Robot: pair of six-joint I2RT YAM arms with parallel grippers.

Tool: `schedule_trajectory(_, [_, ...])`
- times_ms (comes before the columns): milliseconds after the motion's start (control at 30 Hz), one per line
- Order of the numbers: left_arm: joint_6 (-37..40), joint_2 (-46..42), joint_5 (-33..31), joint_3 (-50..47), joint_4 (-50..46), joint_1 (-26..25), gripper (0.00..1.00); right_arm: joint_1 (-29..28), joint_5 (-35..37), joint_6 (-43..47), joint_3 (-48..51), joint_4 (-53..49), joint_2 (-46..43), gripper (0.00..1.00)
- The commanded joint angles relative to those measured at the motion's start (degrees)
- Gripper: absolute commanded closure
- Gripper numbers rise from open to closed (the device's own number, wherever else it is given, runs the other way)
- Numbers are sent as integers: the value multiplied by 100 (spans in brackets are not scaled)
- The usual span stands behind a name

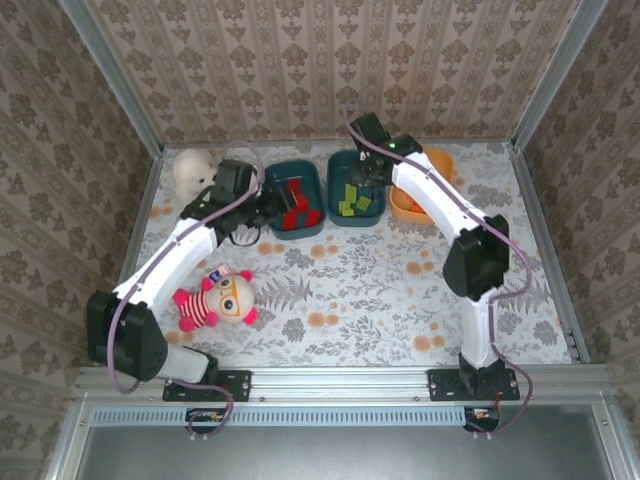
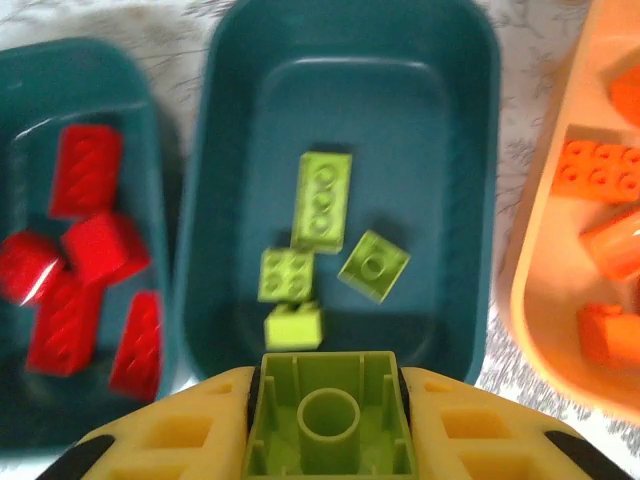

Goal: Sort the legos into containers by color

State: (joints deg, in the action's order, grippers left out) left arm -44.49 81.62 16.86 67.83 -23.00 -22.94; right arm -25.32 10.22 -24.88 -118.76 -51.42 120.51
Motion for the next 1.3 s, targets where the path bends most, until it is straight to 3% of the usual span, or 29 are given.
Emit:
schedule_trajectory(0, [-138,337,295,460,321,264,42,192,439,-350,-761,-255,885,70])
schedule_trajectory(267, [0,458,351,634,216,431,42,297,600,-458,-2534,-193,2461,70])
schedule_trajectory(533, [-117,205,327,221,406,430,42,369,849,-998,-2594,-320,2922,71])
schedule_trajectory(733, [-91,229,318,282,367,426,42,405,718,-1191,-2596,-399,2960,66])
schedule_trajectory(1000, [-49,440,436,517,334,431,42,510,296,-1120,-2595,-669,2929,49])
schedule_trajectory(1100, [-17,442,449,586,263,437,42,510,222,-1019,-2598,-690,2753,41])
schedule_trajectory(1267, [72,234,367,575,58,461,42,441,156,-751,-2506,-388,2044,38])
